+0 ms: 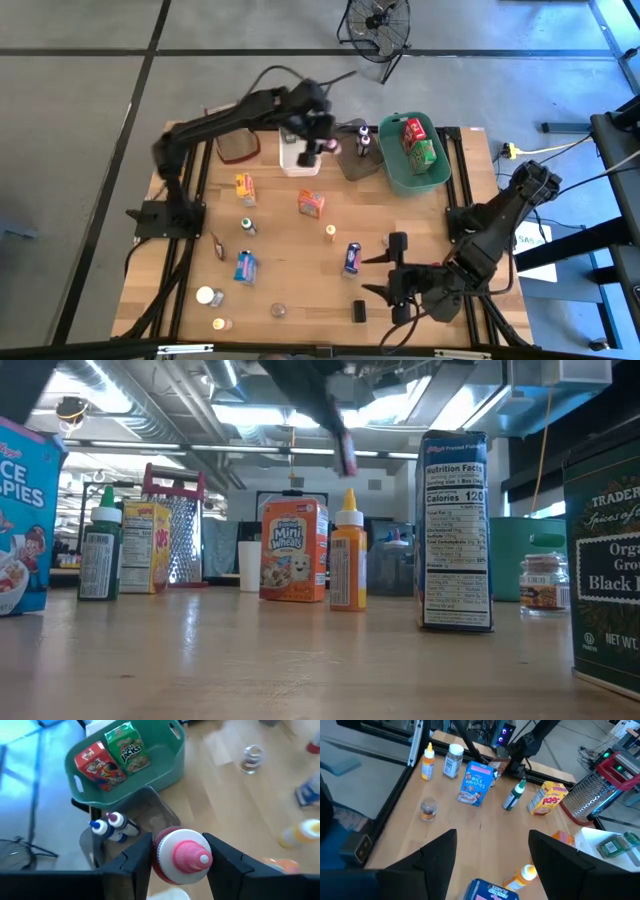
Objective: Pick & Place Kitchen Items
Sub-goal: Put the pink food coloring bottle into the black bin
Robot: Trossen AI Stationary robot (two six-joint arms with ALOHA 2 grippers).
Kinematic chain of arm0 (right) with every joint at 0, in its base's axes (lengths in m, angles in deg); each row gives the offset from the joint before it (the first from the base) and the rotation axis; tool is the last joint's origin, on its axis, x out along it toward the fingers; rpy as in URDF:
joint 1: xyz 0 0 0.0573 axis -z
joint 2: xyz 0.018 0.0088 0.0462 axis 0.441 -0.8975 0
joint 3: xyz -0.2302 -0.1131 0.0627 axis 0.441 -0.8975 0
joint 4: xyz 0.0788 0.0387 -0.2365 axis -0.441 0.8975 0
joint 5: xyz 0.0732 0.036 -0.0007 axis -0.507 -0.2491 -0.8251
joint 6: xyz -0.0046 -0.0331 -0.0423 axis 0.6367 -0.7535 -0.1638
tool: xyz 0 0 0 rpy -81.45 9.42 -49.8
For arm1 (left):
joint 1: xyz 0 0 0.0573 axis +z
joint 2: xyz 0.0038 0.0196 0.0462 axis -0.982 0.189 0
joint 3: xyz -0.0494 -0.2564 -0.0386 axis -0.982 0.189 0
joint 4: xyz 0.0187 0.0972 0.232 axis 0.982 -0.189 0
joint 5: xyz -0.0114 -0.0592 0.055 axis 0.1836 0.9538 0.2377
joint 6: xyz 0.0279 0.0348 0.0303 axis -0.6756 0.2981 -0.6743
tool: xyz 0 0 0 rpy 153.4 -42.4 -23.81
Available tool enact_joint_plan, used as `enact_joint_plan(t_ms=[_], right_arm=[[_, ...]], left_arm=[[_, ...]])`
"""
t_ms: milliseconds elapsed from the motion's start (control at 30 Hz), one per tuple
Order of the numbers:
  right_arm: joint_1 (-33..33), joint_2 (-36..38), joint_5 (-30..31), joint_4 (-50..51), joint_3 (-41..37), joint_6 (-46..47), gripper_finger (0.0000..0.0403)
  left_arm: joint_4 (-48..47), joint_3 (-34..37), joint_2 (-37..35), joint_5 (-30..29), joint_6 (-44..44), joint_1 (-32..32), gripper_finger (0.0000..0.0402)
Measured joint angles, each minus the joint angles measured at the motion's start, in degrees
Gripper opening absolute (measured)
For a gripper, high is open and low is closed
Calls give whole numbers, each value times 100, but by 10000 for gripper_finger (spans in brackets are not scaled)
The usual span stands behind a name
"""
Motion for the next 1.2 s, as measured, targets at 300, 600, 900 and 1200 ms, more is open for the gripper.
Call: enact_joint_plan(t_ms=[300, 600, 900, 1200], right_arm=[[-11, -75, 0, 13, -2, 107, 250], [-15, -75, -2, 112, -2, 94, 250], [-15, -74, -2, 278, -2, 123, 250], [-15, -73, -4, 392, -2, 75, 250]], left_arm=[[-204, -1570, 1745, 427, 836, 703, 147], [-184, -1564, 2240, 490, 1377, 1099, 147], [122, -1444, 2617, 480, 1347, 1048, 147], [125, -1444, 2656, 444, 1494, 1184, 147]])
